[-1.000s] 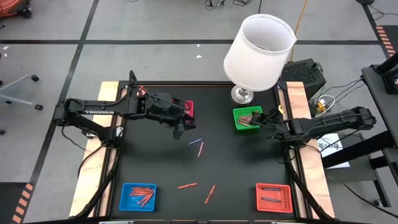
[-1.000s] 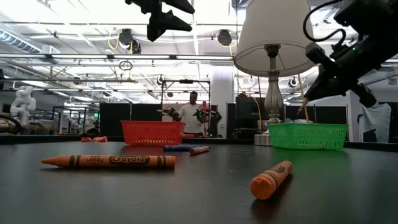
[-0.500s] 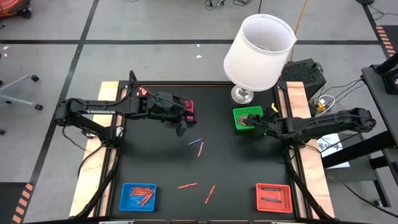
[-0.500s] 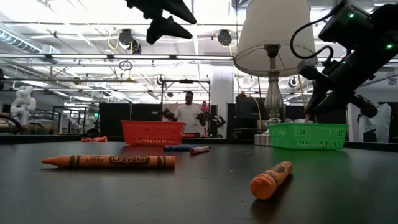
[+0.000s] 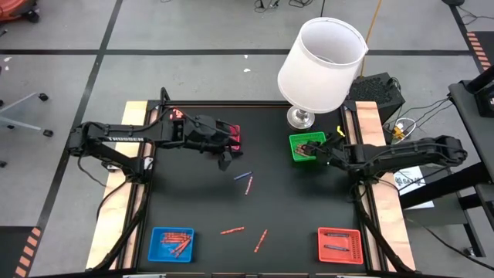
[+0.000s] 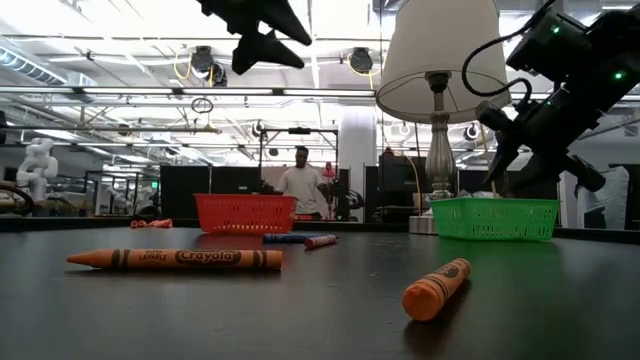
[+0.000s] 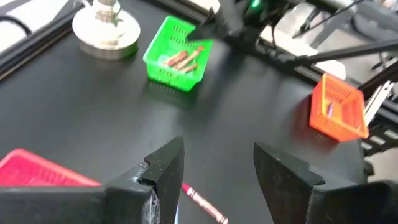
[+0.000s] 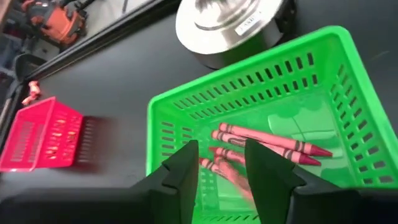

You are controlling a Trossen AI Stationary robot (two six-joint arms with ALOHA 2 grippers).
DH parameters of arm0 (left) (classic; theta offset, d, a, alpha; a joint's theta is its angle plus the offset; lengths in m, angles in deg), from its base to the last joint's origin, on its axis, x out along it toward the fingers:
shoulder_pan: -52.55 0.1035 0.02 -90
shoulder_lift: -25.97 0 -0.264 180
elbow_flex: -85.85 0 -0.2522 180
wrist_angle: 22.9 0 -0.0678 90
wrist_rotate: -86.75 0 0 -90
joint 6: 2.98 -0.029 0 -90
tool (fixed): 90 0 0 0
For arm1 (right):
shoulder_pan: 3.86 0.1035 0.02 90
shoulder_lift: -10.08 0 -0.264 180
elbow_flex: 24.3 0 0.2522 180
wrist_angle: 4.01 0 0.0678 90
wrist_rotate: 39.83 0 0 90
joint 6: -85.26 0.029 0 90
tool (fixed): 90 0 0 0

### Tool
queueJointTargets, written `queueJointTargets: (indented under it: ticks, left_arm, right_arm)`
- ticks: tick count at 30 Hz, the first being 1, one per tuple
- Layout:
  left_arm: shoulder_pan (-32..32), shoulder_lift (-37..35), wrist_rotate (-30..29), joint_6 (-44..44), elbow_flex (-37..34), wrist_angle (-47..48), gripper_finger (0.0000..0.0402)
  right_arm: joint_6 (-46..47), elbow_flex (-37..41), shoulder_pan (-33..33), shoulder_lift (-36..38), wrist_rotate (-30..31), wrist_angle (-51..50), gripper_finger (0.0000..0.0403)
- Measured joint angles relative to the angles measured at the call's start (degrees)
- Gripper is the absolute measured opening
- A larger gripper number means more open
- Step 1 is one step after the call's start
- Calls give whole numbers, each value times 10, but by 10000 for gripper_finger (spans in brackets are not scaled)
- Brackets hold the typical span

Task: Sort crayons
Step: Put the orange crayon into the blue basket

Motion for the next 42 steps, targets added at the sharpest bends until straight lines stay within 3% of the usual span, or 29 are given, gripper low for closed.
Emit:
queueJointTargets:
  ticks: [12,16,20,29,36,42]
  left_arm:
    - [-5,0,28,4,0,83,196]
    - [-8,0,27,4,-22,84,196]
    - [-17,0,25,5,-62,85,196]
    - [-56,0,29,20,-112,63,196]
    - [-125,3,35,19,-117,45,196]
    - [-207,28,-2,18,-117,28,196]
  right_arm:
    - [-101,0,-6,106,1,19,158]
    - [-149,-1,-4,145,-1,69,155]
    - [-202,-1,-4,164,-41,143,151]
    - [-246,-1,11,145,-164,308,151]
    - [-243,-1,65,109,-163,344,150]
    - [-216,-1,98,75,-149,348,150]
